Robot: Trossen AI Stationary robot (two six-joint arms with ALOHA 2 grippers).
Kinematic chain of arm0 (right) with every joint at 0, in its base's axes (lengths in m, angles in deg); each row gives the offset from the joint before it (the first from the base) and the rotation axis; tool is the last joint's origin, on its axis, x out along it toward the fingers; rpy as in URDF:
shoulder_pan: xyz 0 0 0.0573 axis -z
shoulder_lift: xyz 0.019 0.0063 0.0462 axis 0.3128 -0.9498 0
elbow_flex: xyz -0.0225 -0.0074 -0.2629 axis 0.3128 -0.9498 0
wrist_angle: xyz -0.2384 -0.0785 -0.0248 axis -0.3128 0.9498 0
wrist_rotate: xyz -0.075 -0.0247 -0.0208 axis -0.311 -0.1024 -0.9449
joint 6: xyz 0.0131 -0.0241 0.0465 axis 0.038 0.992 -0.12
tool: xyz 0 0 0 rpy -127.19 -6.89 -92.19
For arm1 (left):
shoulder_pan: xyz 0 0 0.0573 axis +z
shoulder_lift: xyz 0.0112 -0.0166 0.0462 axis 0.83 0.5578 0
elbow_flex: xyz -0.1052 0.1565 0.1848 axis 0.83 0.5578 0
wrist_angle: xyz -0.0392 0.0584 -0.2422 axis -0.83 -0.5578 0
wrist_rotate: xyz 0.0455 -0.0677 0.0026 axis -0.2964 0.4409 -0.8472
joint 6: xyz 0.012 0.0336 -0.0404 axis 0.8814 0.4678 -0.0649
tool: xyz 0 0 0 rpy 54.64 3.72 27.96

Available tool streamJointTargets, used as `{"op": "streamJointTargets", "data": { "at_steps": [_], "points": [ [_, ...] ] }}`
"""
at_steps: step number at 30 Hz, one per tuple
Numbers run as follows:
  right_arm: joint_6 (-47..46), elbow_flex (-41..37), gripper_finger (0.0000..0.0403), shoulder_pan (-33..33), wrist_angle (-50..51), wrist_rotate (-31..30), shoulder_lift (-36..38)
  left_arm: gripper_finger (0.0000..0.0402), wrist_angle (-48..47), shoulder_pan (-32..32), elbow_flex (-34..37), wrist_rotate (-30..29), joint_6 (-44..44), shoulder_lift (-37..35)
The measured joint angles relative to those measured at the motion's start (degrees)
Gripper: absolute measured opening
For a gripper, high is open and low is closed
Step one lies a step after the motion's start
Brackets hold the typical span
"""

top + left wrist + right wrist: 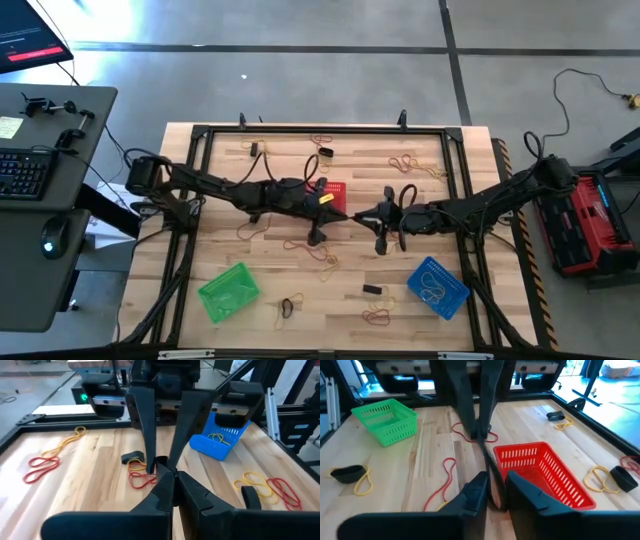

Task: Sort rubber bands into baskets
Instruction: Put the black rubber band into the green bin

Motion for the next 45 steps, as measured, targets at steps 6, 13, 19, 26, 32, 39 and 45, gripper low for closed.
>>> {"op": "streamJointTargets", "data": {
  "at_steps": [6, 13, 19, 26, 32, 39, 45],
  "points": [
    [1.4, 0.0, 0.0107, 0.0, 0.0, -3.2, 0.2, 0.0001, -7.6, -0.2, 0.0, -1.7, 1.6, -5.0],
    [1.4, 0.0, 0.0137, 0.0, 1.3, -4.9, 0.2, 0.0001, -21.9, -1.8, 0.0, -1.7, 1.8, -12.4],
    [1.4, 0.0, 0.0138, 0.0, 2.6, -5.0, 0.2, 0.0001, -32.4, -5.0, 0.0, -2.2, -0.1, -18.6],
    [1.4, 0.0, 0.0138, 0.0, 3.0, -5.0, 0.2, 0.0001, -46.7, -9.1, 0.0, -2.3, -7.1, -24.7],
    [1.4, 0.0, 0.0138, 0.0, 3.5, -5.0, 0.2, 0.0001, -58.4, -13.9, 0.0, -2.3, -15.4, -26.4],
    [1.3, 0.0, 0.0138, 0.0, 3.5, -5.0, 0.2, 0.0001, -68.0, -19.3, 0.0, -1.5, -24.1, -26.4],
    [1.3, 0.0, 0.0138, 0.2, 3.5, -5.0, 0.2, 0.0000, -74.3, -23.6, 0.0, 5.2, -31.0, -26.4]
  ]
}}
